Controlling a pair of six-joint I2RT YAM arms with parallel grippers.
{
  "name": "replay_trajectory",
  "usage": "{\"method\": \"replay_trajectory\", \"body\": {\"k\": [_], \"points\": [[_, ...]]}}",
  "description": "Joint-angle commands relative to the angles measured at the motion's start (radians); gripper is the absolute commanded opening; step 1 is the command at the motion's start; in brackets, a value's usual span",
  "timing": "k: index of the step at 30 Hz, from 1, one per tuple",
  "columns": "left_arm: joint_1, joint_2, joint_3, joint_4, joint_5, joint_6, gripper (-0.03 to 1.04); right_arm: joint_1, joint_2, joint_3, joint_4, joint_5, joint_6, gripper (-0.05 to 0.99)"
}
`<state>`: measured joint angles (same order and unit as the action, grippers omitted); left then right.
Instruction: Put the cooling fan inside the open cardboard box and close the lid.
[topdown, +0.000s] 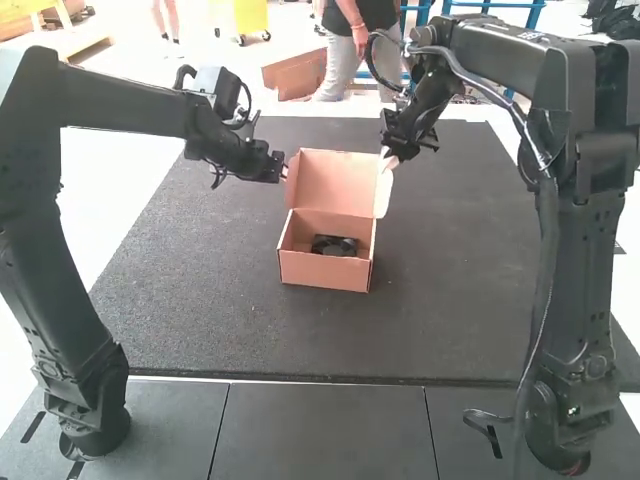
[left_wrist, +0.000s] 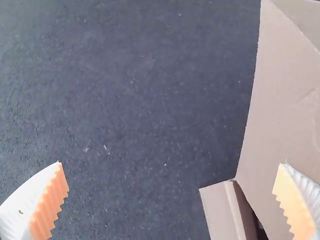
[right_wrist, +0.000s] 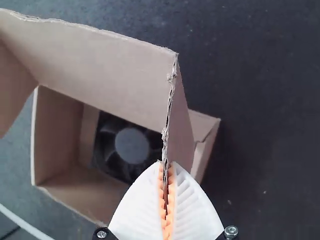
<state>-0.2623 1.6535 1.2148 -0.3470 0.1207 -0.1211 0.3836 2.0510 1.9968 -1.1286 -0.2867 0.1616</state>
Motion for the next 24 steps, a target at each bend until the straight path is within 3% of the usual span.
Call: {"method": "replay_trajectory", "body": {"k": [1, 7, 16, 24], "points": [[-0.011, -0.060, 0.049, -0.007, 0.002, 0.001, 0.97, 0.035, -0.031, 0.000, -0.034, -0.052, 0.018, -0.01], [-0.015, -0.092, 0.038, -0.050, 0.002, 0.008, 0.97, 0.057, -0.037, -0.003, -0.048, -0.088, 0.036, -0.01], [-0.025, -0.133, -0.018, -0.063, 0.011, 0.009, 0.97, 0.080, -0.043, -0.029, -0.059, -0.085, 0.036, -0.01], [-0.078, -0.182, -0.086, -0.064, 0.048, 0.001, 0.97, 0.087, -0.068, -0.079, -0.057, -0.074, 0.036, -0.01]]}}
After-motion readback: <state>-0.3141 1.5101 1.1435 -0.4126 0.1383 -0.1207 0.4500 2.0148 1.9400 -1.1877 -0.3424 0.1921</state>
